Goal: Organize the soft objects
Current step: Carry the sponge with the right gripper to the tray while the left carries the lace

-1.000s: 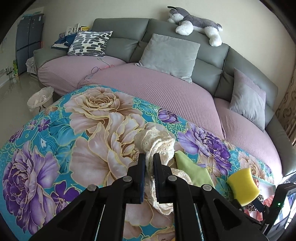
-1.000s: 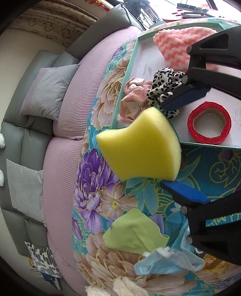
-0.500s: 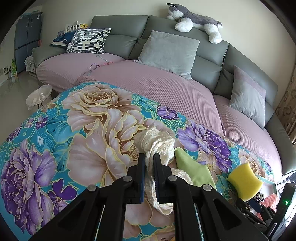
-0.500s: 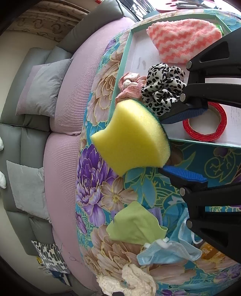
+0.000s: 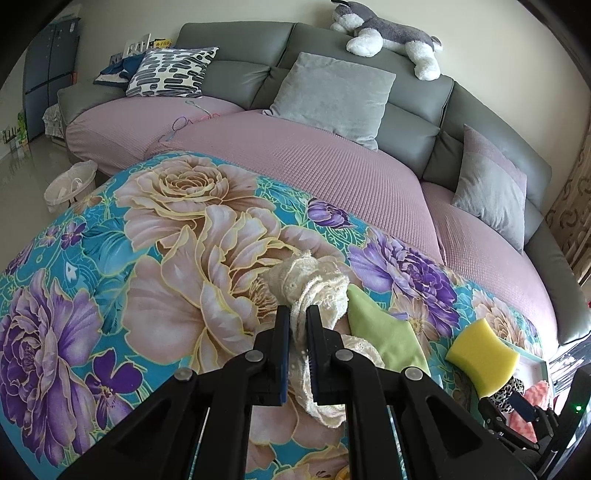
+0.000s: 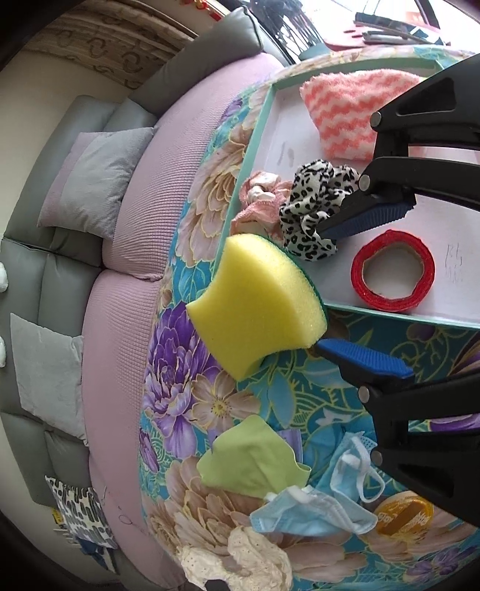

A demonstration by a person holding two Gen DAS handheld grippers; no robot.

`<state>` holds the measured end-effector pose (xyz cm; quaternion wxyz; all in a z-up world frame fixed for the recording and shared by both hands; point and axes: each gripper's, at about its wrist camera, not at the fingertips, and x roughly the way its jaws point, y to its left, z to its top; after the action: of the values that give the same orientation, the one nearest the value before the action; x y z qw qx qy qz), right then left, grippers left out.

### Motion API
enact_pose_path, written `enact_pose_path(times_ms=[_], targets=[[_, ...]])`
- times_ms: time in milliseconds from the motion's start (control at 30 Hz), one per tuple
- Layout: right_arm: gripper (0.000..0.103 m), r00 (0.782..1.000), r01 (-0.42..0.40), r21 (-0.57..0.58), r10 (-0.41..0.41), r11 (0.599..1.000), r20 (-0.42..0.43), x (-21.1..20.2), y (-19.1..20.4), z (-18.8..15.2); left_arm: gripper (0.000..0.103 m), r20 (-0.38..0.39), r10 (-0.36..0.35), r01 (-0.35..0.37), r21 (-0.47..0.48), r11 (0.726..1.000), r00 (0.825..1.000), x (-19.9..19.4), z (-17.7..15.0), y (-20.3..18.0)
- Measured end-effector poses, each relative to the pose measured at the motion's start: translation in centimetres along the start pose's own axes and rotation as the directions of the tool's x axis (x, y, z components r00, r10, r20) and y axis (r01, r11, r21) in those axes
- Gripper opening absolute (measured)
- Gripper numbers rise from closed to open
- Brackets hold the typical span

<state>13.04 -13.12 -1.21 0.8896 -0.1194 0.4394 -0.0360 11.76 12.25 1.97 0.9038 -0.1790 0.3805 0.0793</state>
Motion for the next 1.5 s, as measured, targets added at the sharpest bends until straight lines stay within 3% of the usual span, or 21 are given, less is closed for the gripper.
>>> enact_pose_path(times_ms=[67,133,367,667,900,967,1200,1367,1500], targets=[[0.076,1.0,0.009,-0.003,-0.009,1.0,0.009,-0.3,-0.1,0.4,0.009,-0.005,-0.005,0.005,-0.005,1.0,1.0,0.2,0.0,0.1],[0.08,0.999,0.029,-0.029,-0.029,0.999,0.024,-0.5,0.0,1.1,0.009,-0.01,-0.007,0.006,-0.012,1.0,1.0,0.3,-0.1,0.4],[0.088,0.998,0.056,-0.162,-0.049,0.985,0.047,0.2,1.4,3.5,0.009,-0.026,-0.004,0.003,-0.031,1.0,1.0,0.8,-0.2,0.9],[0.09,0.997,0.068,-0.243,-0.072,0.968,-0.006,3.6,2.7,3.7,0.009,-0.04,-0.001,-0.001,-0.038,0.999,0.999,1.2,-0.3,1.3],[0.089,1.0,0.015,-0.153,-0.018,0.988,-0.017,4.0,1.4,4.3,0.009,-0.046,0.005,-0.006,-0.029,1.0,0.999,1.4,-0.3,1.2],[0.082,1.0,0.006,-0.131,-0.008,0.991,-0.012,3.9,1.1,4.3,0.009,-0.047,0.005,-0.006,-0.024,1.0,0.999,1.4,-0.3,1.1],[0.08,1.0,-0.014,-0.093,0.016,0.996,0.014,2.9,0.7,3.8,0.009,-0.05,0.009,-0.009,-0.009,1.0,0.999,1.5,-0.3,0.7],[0.08,0.997,-0.036,0.031,0.033,0.999,0.074,-0.1,-1.5,3.0,0.009,-0.038,0.005,-0.005,0.009,1.0,0.999,1.1,-0.3,-0.1],[0.08,0.996,-0.003,0.139,-0.009,0.99,0.092,-2.0,-4.2,1.5,0.009,-0.021,-0.022,0.023,0.044,0.999,1.0,0.4,-0.3,-1.9]])
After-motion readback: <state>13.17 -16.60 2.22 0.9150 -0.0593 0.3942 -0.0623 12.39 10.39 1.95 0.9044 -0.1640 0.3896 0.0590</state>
